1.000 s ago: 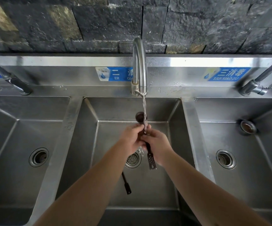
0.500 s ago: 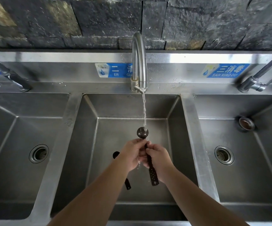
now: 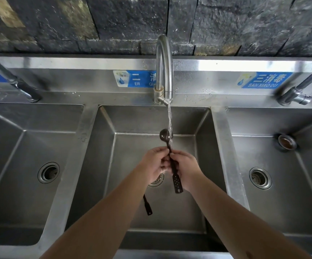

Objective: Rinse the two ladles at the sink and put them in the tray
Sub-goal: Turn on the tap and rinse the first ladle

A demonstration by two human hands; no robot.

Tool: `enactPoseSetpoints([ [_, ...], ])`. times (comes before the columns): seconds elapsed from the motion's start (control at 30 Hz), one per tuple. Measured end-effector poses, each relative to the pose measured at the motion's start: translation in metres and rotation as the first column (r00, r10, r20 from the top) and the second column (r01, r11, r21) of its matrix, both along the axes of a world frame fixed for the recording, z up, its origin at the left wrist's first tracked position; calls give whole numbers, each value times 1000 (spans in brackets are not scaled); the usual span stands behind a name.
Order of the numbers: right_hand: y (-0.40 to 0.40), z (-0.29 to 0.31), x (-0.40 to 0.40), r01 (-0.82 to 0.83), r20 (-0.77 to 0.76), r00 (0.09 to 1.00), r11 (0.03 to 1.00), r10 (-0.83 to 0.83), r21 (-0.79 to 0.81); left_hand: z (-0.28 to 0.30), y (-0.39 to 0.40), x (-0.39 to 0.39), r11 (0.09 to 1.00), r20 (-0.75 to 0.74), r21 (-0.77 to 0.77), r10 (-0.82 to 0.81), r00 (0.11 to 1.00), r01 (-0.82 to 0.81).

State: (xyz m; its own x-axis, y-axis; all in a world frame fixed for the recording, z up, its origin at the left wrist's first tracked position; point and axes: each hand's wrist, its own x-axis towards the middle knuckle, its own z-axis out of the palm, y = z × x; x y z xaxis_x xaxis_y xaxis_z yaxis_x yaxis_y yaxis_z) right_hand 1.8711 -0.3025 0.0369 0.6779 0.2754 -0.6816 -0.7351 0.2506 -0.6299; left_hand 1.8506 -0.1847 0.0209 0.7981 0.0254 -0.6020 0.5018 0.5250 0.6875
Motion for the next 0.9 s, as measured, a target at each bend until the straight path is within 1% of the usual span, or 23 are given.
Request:
enactPoseSetpoints([
  [0.17, 16, 16, 36, 1, 83, 997, 998, -6, 64, 28, 10, 29, 999, 77, -7, 45, 996, -44],
  [0.37, 30, 38, 67, -29, 179, 984, 993, 8, 117, 55, 19, 59, 997, 140, 29, 73, 987, -78],
  [0.5, 39, 54, 82, -58, 237, 971, 992, 30, 113, 69, 24, 74, 994, 185, 22, 100, 978, -106],
  [0.57, 43, 61, 88, -65, 248, 968, 992, 35, 112, 75, 27, 80, 993, 195, 14, 114, 974, -119],
  [0.7, 50, 70, 95, -72, 255, 967, 983, 28, 167, 84, 34, 87, 994, 223, 42, 92, 970, -104],
  [0.8, 52, 72, 96, -83, 272, 962, 978, 28, 192, 86, 36, 89, 992, 230, 41, 109, 967, -121],
  [0.9, 52, 70, 91, -81, 287, 958, 982, 30, 170, 81, 35, 86, 989, 232, 65, 116, 966, -134],
])
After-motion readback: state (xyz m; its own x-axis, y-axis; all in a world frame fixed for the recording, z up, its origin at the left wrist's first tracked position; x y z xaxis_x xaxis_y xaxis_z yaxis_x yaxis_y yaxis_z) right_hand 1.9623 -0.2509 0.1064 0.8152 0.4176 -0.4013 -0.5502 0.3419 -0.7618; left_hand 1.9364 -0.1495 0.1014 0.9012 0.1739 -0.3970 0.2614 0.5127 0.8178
